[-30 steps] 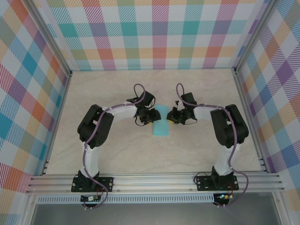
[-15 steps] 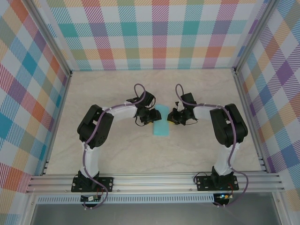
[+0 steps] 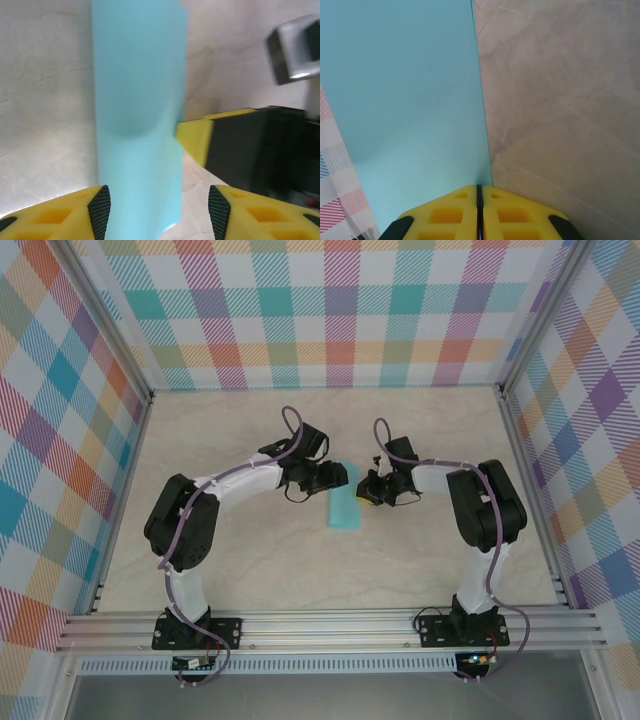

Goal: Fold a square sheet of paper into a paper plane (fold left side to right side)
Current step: Hold the square sheet of paper at the center of the table, then first fold the square sheet of paper in half at the center of the table.

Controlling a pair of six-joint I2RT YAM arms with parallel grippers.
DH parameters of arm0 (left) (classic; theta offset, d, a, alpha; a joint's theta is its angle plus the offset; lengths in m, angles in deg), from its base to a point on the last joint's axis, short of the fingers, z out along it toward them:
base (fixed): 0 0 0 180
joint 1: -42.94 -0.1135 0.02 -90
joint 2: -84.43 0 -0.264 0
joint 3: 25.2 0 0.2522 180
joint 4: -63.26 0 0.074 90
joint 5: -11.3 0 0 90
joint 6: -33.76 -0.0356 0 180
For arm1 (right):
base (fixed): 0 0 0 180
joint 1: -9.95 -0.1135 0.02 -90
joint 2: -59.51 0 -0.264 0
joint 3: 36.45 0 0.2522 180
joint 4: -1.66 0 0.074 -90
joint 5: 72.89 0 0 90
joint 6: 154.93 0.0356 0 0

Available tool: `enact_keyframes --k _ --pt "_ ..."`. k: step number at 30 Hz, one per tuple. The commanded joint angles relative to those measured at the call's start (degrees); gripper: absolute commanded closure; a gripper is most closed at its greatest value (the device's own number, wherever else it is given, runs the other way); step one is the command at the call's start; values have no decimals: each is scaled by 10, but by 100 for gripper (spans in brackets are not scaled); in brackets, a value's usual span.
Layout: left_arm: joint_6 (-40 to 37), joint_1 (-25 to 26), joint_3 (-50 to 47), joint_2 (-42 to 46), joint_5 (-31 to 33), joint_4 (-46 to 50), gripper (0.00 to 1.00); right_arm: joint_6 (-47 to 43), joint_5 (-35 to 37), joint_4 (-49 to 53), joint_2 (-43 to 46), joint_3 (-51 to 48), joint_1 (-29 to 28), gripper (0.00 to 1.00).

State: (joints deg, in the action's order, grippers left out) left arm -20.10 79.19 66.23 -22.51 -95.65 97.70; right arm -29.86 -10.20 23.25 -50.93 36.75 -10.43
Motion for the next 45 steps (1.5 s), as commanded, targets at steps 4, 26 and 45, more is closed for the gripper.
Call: enact_keyframes --k 4,26,45 --pt "-2 3 -7 -8 -52 -28 56 -18 63 68 -44 -17 -12 91" --pt "-5 3 -17 -108 -45 -31 66 -32 88 103 -44 -9 -13 91" --pt "4 -39 -168 -13 -72 -78 68 -39 98 120 -53 3 -13 91"
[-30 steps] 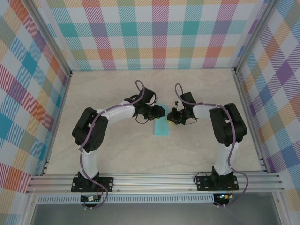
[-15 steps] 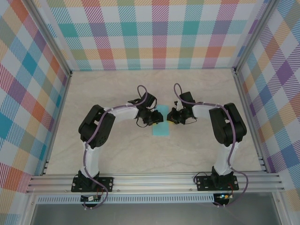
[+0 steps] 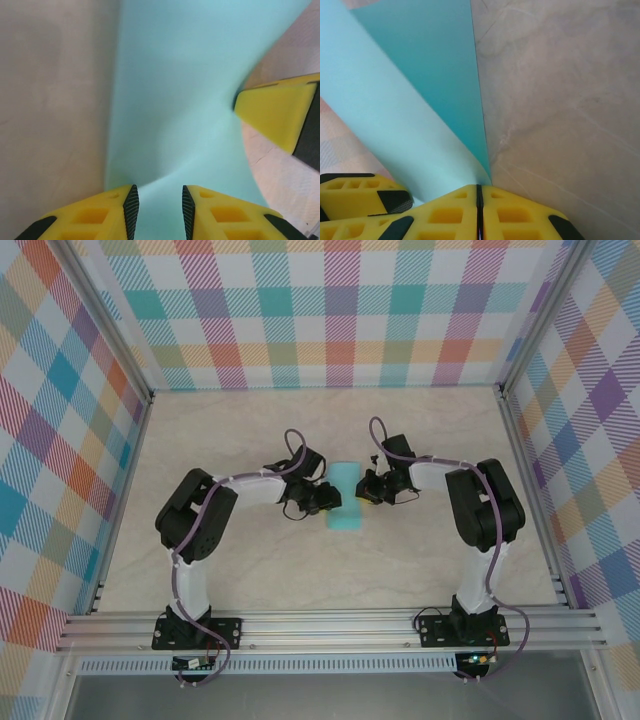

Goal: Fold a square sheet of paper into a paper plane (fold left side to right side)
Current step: First fold the square sheet of paper in half at the center of the table.

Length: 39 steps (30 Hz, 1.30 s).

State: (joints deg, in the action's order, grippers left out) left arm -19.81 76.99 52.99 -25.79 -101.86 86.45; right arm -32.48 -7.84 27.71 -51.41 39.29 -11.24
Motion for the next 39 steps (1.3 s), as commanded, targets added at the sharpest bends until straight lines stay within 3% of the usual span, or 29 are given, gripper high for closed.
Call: enact_keyframes --k 1,9,20,27,39 --pt "5 -21 -45 29 -17 27 67 -13 73 75 -48 -22 -6 91" --pt "8 -43 -28 82 -47 3 70 -14 73 79 -46 -16 -9 91" --pt "23 -26 76 -45 -122 -75 75 -13 83 88 -53 -11 -10 91" --pt "8 -28 102 -96 -109 -65 75 -19 92 104 -58 -2 -12 91" --pt "-6 -62 117 -110 -76 -46 72 -23 111 115 -67 1 -12 91"
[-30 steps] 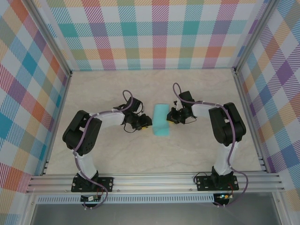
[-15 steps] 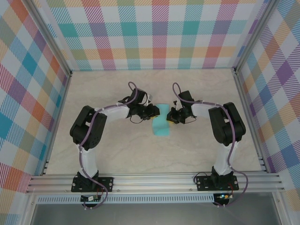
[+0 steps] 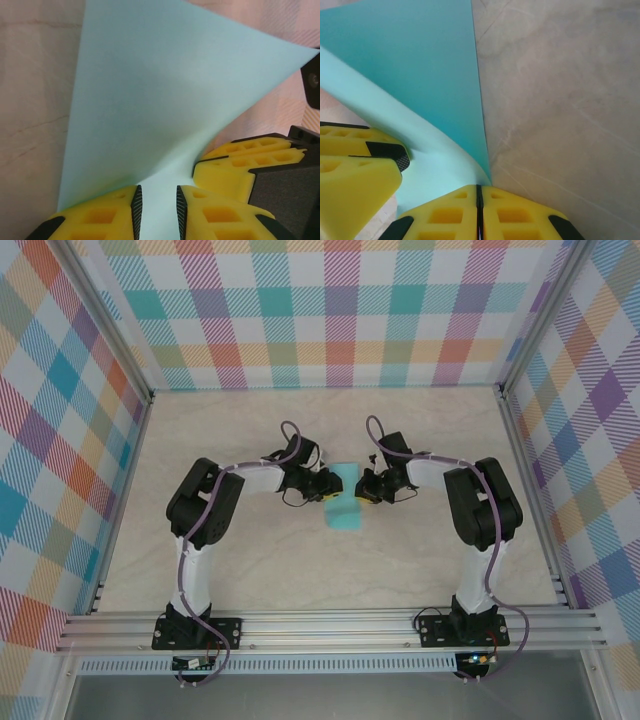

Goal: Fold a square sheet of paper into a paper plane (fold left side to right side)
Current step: First fold the square sheet of paper in half at the center of the table, then hold the square sheet of paper at the center of the table.

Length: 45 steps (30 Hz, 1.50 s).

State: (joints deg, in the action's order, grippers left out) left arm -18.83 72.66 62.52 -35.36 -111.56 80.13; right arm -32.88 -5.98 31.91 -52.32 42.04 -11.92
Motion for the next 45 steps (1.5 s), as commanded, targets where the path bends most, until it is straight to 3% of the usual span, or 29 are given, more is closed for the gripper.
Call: enact_keyframes --k 1,20,31,45 --pt "-16 -19 27 -17 21 18 72 -19 93 74 -58 -27 -5 91" --pt "9 -23 111 -72 -11 5 67 -22 93 77 -60 -23 -6 91" --pt "-14 -24 21 36 -18 -21 65 -23 90 78 -57 -22 -6 91" --pt "-11 -1 5 11 -28 -26 68 -25 85 73 -52 -20 -7 90"
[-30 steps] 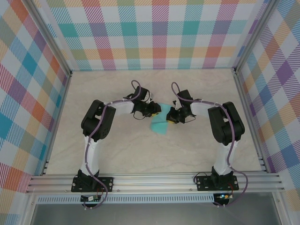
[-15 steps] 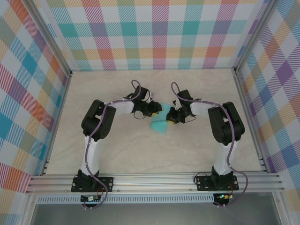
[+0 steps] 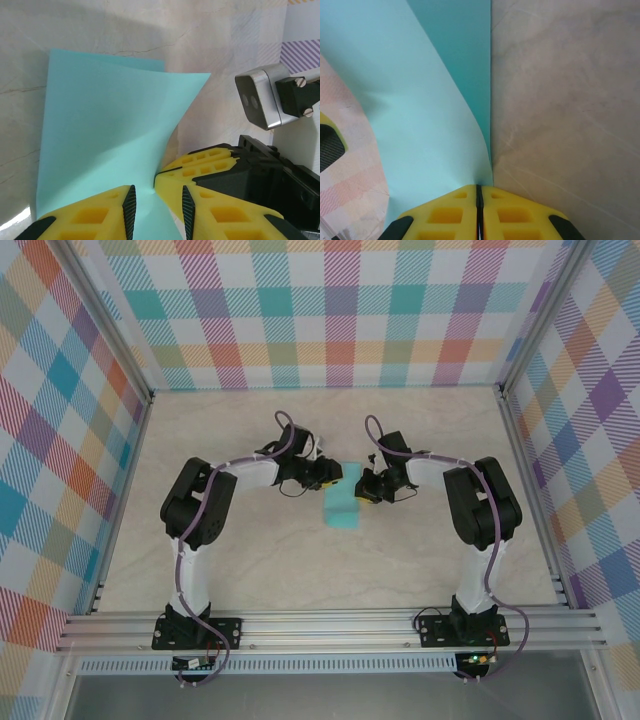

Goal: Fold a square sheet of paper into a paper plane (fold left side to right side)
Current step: Hold the square sheet of paper at the center of the table.

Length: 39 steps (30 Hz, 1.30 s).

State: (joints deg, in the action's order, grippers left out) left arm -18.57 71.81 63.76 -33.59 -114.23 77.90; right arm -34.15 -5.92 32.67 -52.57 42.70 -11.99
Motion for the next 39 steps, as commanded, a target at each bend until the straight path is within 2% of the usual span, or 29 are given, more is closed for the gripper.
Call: enact_keyframes --k 1,12,19,25,39 --pt "-16 8 -9 -10 5 2 67 -13 83 64 -49 -26 -6 90" --pt "-26 20 -29 -25 35 23 68 -13 55 38 -34 -23 -6 90" --pt "-19 23 -53 -21 52 24 69 -25 55 64 0 10 -6 90" --pt "-12 23 -63 -18 55 16 69 -25 53 74 41 23 -7 90" --pt "-12 25 -62 -16 54 18 70 -13 9 32 50 43 -16 90"
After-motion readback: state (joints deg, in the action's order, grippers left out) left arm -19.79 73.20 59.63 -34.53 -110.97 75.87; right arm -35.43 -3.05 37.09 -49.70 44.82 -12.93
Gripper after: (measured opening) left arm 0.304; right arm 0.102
